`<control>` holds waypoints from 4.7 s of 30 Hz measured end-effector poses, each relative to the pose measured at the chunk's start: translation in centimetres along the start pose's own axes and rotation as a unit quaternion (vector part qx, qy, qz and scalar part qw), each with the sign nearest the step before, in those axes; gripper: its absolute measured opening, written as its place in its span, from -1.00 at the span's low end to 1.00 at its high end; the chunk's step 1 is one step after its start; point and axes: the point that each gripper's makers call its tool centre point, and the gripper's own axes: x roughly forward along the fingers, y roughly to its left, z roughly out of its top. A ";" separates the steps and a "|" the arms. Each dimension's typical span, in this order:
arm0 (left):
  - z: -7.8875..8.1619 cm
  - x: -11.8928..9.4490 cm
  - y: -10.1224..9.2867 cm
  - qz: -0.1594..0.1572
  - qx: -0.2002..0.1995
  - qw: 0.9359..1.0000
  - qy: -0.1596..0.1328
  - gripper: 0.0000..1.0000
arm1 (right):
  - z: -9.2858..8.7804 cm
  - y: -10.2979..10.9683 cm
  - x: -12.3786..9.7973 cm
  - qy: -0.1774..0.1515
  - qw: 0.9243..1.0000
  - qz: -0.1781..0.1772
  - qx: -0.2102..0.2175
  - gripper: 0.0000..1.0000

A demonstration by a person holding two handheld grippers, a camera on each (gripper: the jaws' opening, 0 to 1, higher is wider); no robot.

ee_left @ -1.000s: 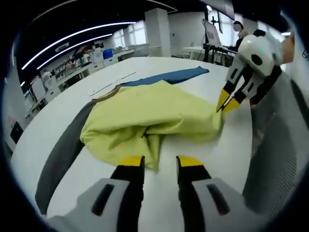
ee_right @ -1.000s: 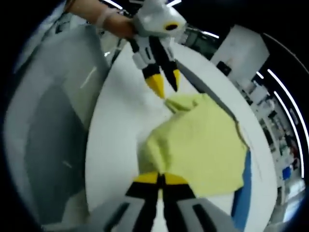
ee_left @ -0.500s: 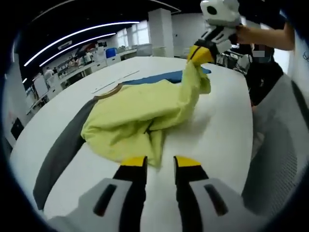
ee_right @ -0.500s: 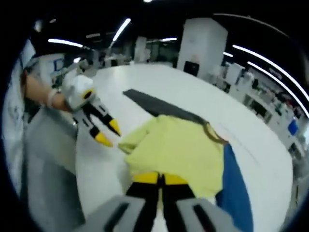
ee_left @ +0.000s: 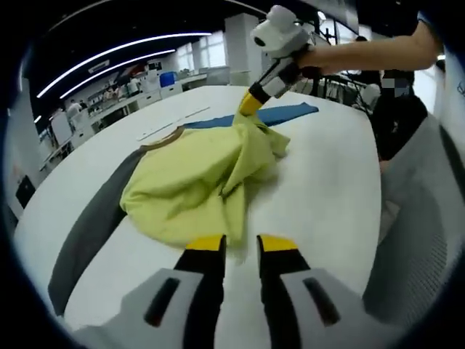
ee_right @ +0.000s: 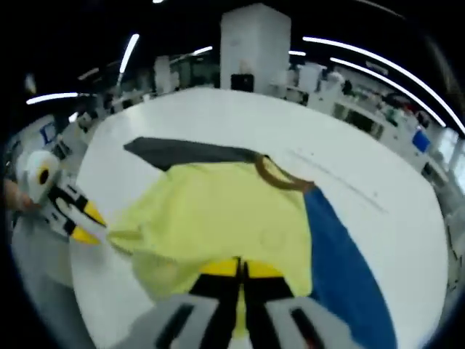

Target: Fold the garment on the visible template until the final outline fits inside the template.

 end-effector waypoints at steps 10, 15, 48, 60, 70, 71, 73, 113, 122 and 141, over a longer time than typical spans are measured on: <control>-0.3 0.3 0.0 0.001 -0.018 1.000 0.004 -0.73 | -1.2 -0.4 0.3 0.002 1.000 0.004 0.015 -1.00; -0.4 0.3 -0.1 -0.001 -0.021 1.000 0.005 -0.73 | -1.1 -0.5 -1.0 -0.019 0.999 0.005 0.031 -0.86; -1.4 0.4 0.2 0.001 -0.038 0.999 0.013 -0.70 | -5.9 2.8 -1.5 -0.028 0.989 0.034 0.141 -0.76; -1.2 1.3 0.2 0.003 -0.054 0.998 0.010 -0.66 | -6.3 2.8 -2.6 -0.041 0.987 0.026 0.152 -1.00; -1.1 1.8 0.6 0.007 -0.067 0.998 0.008 -0.66 | -5.9 2.9 -4.0 -0.057 0.986 0.028 0.155 -1.00; -1.0 1.8 0.6 0.007 -0.068 0.998 0.006 -0.66 | -5.9 3.0 -4.3 -0.059 0.986 0.029 0.155 -1.00; -1.0 1.9 0.8 0.010 -0.069 0.998 0.004 -0.67 | -5.9 3.2 -4.6 -0.060 0.985 0.032 0.161 -1.00; 6.1 4.4 10.4 0.005 -0.160 0.987 -0.020 -1.00 | -10.0 0.8 -10.2 -0.052 0.985 -0.016 0.166 -1.00; 5.6 5.7 10.6 0.002 -0.159 0.987 -0.012 -0.91 | -10.4 1.2 -10.1 -0.049 0.983 -0.015 0.176 -1.00; 3.1 5.4 9.7 -0.018 -0.105 0.994 0.030 -0.69 | -10.5 1.2 -9.6 -0.049 0.982 -0.010 0.181 -1.00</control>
